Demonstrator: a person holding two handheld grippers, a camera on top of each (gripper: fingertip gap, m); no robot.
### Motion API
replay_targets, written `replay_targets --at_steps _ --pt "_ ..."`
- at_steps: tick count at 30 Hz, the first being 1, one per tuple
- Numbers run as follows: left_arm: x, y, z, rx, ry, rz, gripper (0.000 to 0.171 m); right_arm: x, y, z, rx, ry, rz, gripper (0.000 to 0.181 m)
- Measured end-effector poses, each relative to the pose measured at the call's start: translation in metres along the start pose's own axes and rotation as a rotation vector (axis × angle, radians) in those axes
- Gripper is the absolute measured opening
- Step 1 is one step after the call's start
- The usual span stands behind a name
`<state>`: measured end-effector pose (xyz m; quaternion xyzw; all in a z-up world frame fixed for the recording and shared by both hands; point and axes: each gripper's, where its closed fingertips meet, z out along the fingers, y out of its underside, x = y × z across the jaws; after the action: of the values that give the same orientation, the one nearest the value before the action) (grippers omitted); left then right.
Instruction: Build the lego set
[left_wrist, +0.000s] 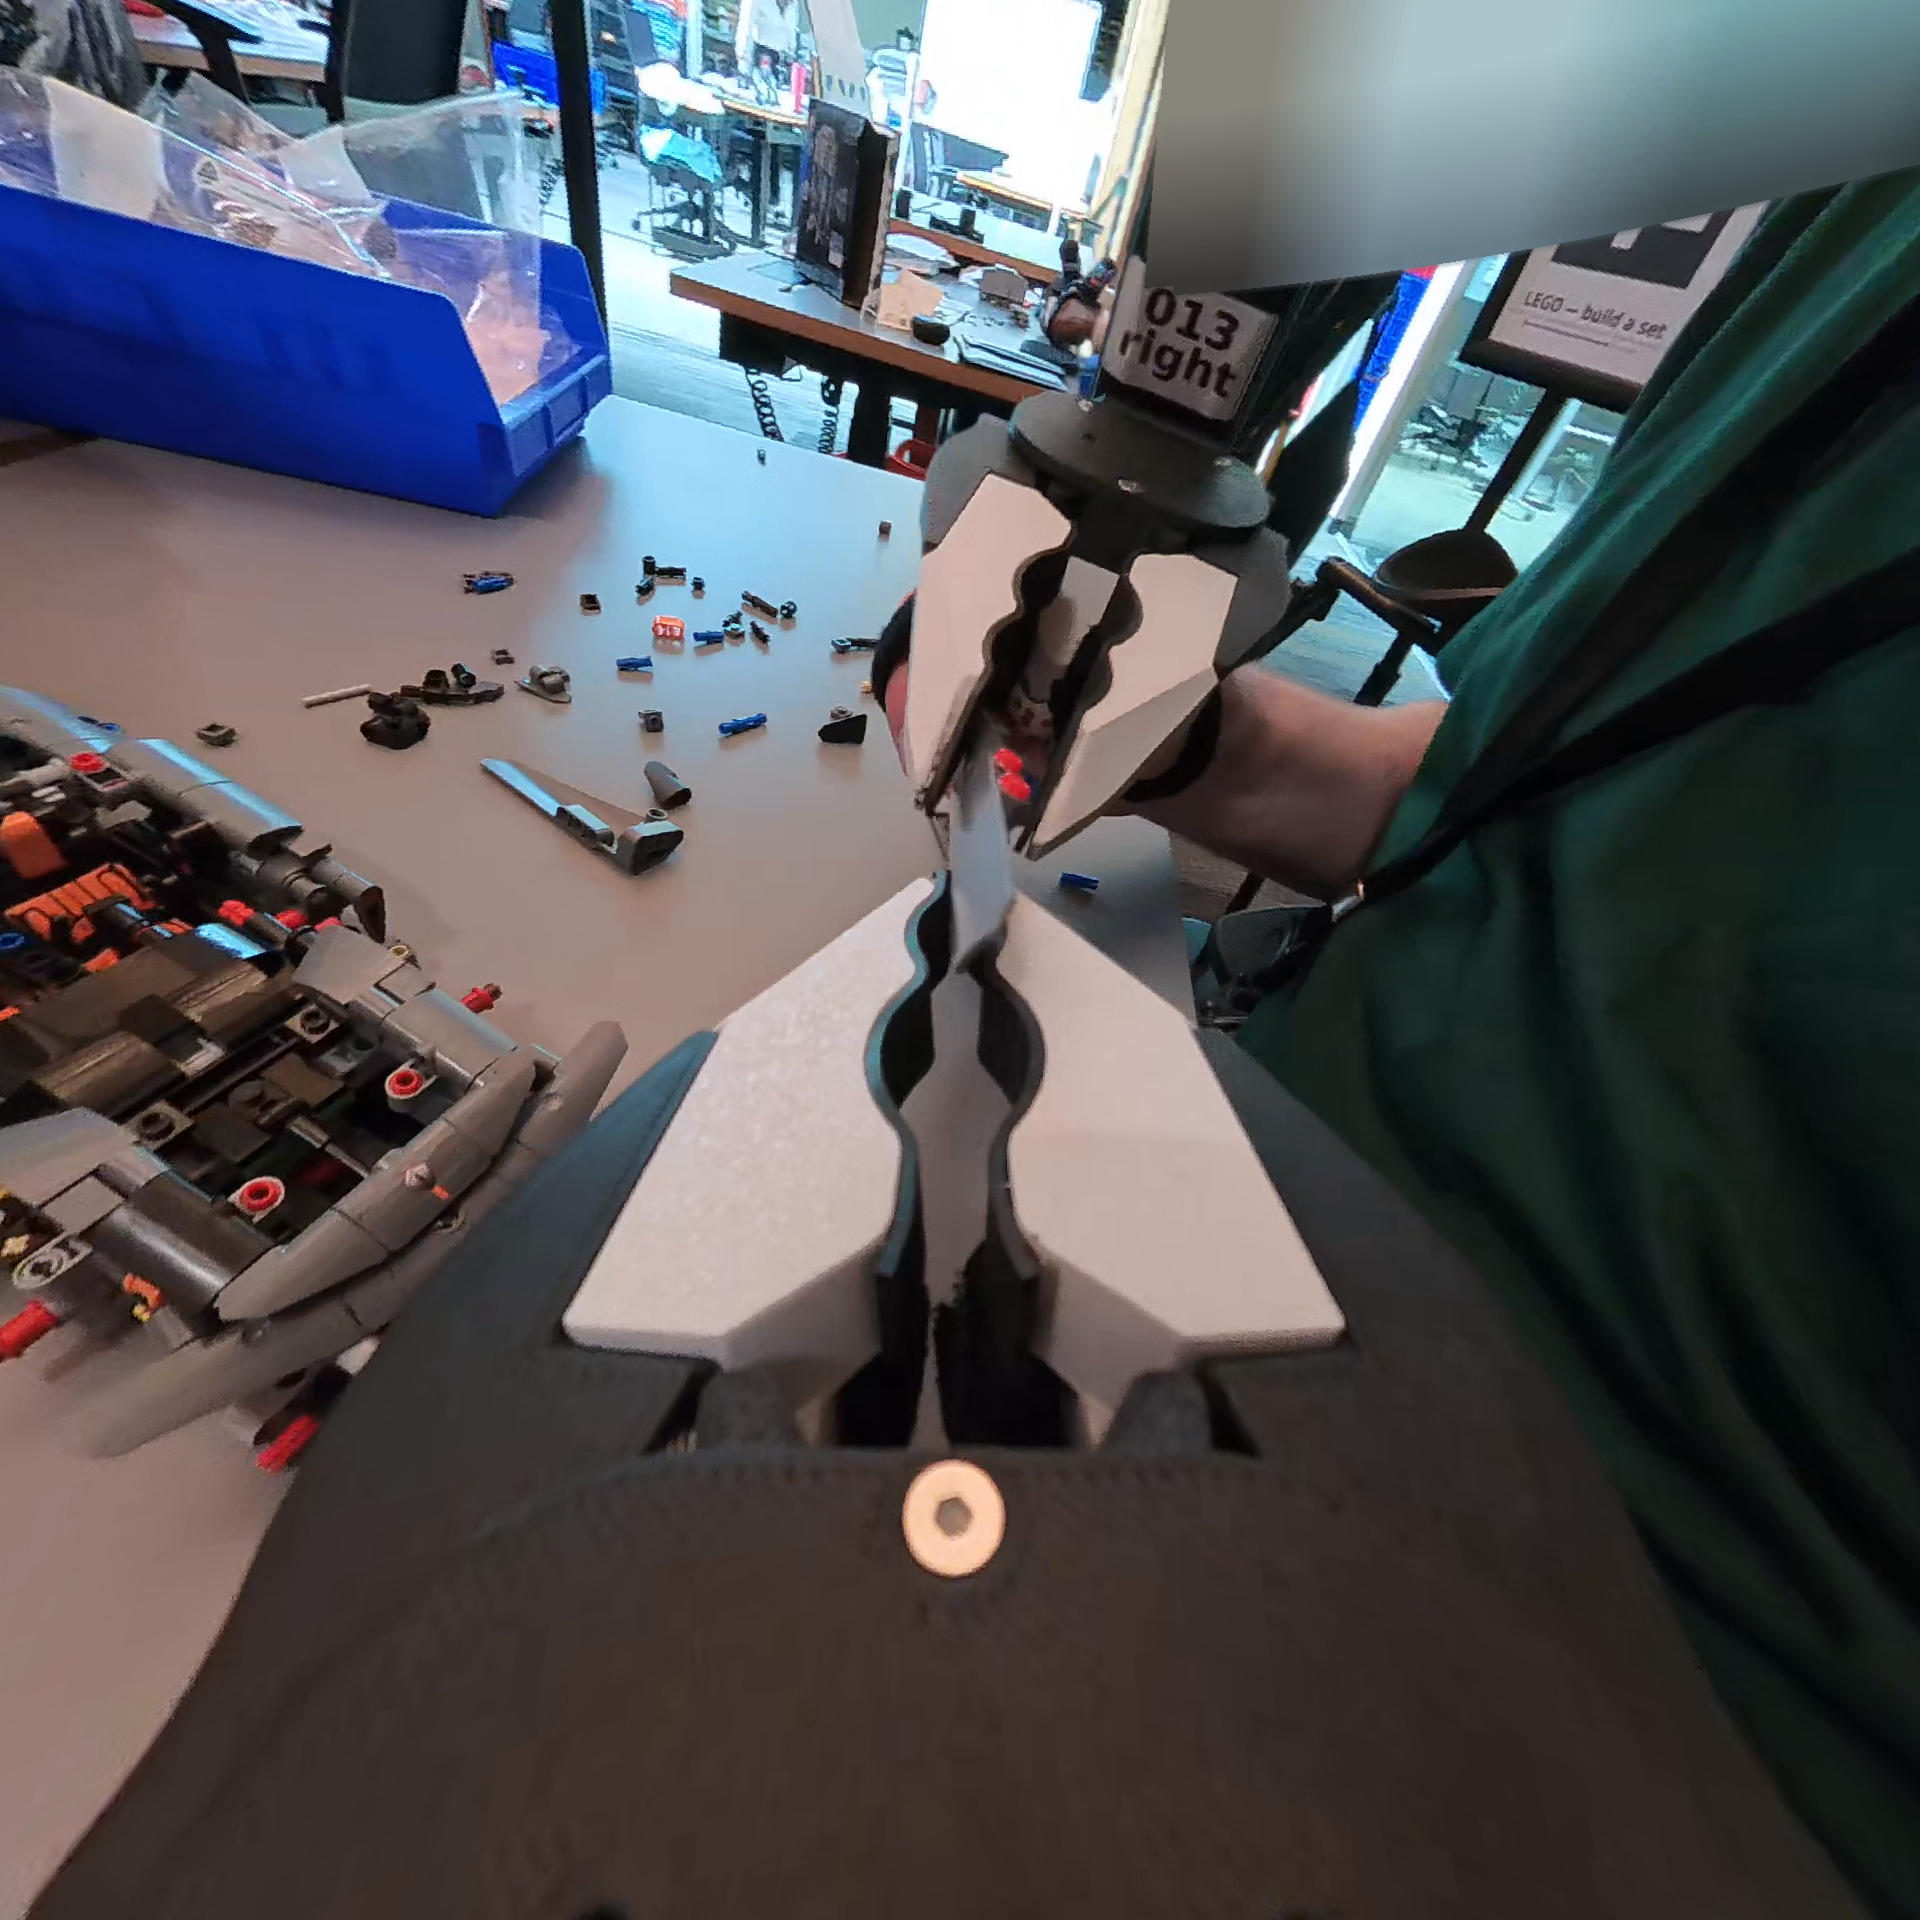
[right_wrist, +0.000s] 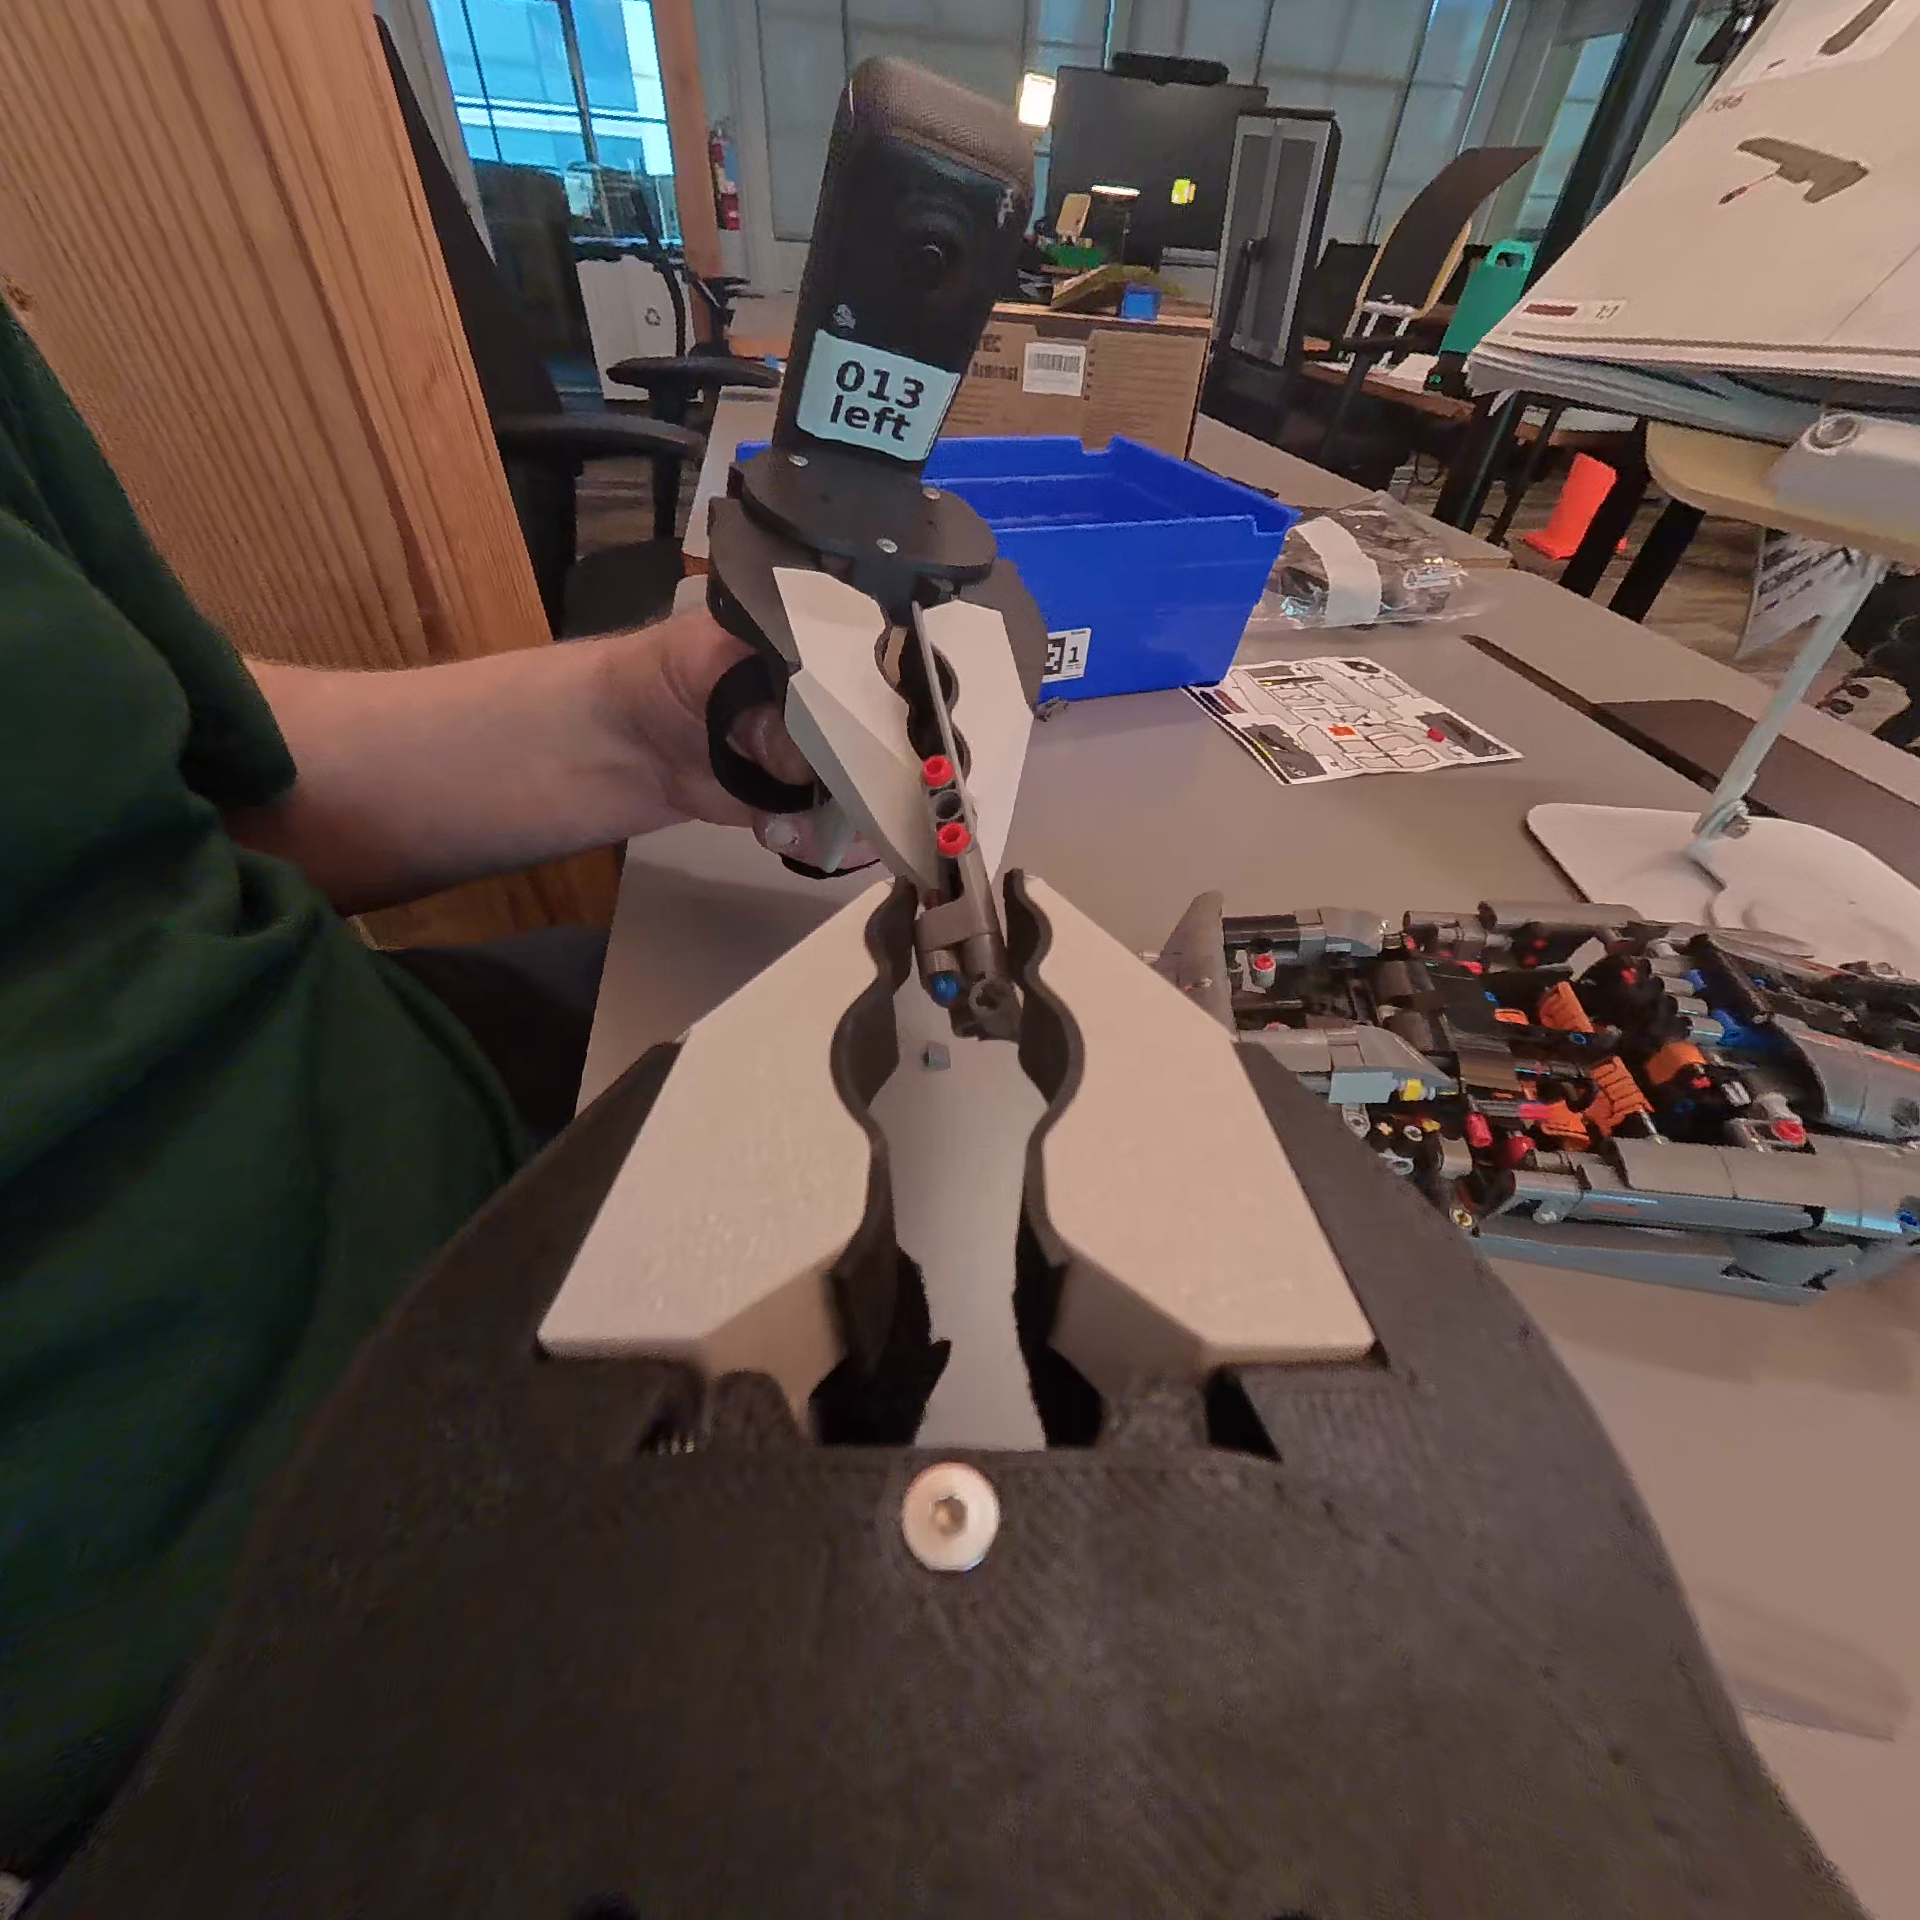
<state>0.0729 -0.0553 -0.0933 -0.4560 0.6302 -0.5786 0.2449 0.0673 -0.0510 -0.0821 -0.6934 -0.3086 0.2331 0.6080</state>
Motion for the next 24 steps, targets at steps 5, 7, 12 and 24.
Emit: replay_targets --at_steps 5,7,12,24 --pt "-0.001 -0.006 -0.015 0.043 -0.1 0.013 0.009 0.002 -0.003 0.004 0.018 -0.05 0.055 0.015" --pt "-0.001 -0.009 -0.029 0.058 -0.159 0.023 0.018 0.006 -0.002 0.002 0.021 -0.058 0.043 0.015" --pt "-0.006 -0.017 -0.104 0.028 -0.414 0.093 0.026 0.019 0.007 0.001 -0.013 -0.043 0.05 0.015" --pt "-0.093 0.042 -0.378 -0.537 -1.222 0.016 0.014 0.003 0.024 0.028 -0.112 -0.133 0.038 0.015"
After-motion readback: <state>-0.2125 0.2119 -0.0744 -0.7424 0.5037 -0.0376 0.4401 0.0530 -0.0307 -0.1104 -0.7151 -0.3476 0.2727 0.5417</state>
